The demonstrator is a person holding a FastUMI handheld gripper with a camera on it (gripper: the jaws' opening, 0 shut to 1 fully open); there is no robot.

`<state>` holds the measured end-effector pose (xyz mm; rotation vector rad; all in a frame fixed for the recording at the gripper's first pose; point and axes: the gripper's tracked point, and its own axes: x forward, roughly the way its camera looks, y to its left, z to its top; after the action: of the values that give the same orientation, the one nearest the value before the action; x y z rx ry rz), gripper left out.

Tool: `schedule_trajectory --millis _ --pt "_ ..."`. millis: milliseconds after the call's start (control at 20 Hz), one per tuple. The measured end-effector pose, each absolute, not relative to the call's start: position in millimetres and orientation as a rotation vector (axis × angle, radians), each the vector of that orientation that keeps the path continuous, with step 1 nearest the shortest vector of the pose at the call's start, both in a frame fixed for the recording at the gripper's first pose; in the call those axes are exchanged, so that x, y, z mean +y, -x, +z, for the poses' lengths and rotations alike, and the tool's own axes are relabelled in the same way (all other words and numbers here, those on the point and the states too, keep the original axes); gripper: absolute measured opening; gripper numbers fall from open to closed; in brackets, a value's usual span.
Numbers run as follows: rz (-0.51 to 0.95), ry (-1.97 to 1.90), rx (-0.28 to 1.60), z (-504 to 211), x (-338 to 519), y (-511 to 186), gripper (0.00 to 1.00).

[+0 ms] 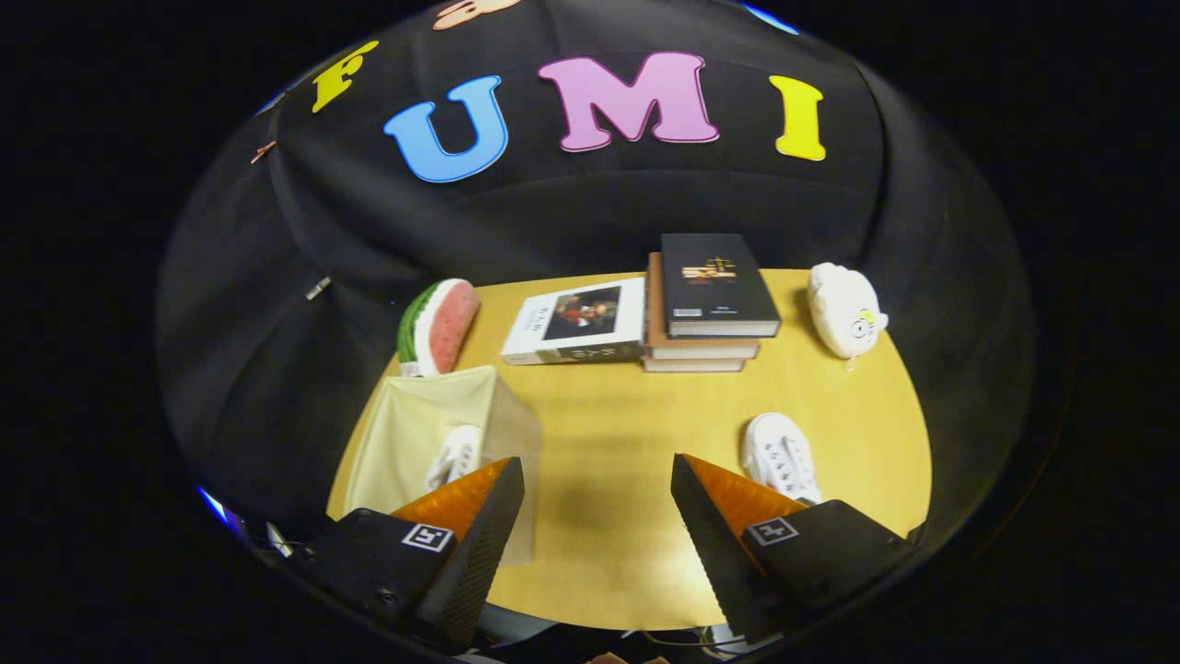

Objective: Open the storage box then place both shoes into the box .Put the left shoe in first, then the right shoe, with the right side of both shoes facing outward in a uniform manner.

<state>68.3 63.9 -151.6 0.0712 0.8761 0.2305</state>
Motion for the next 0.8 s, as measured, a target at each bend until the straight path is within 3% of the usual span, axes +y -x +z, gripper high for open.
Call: schedule_trajectory --millis 400,800 --pt "0.116 0.073 1.001 -220 -96 -61 0.99" --pt "0.179 0.293 1.159 -322 -160 -46 0.99"
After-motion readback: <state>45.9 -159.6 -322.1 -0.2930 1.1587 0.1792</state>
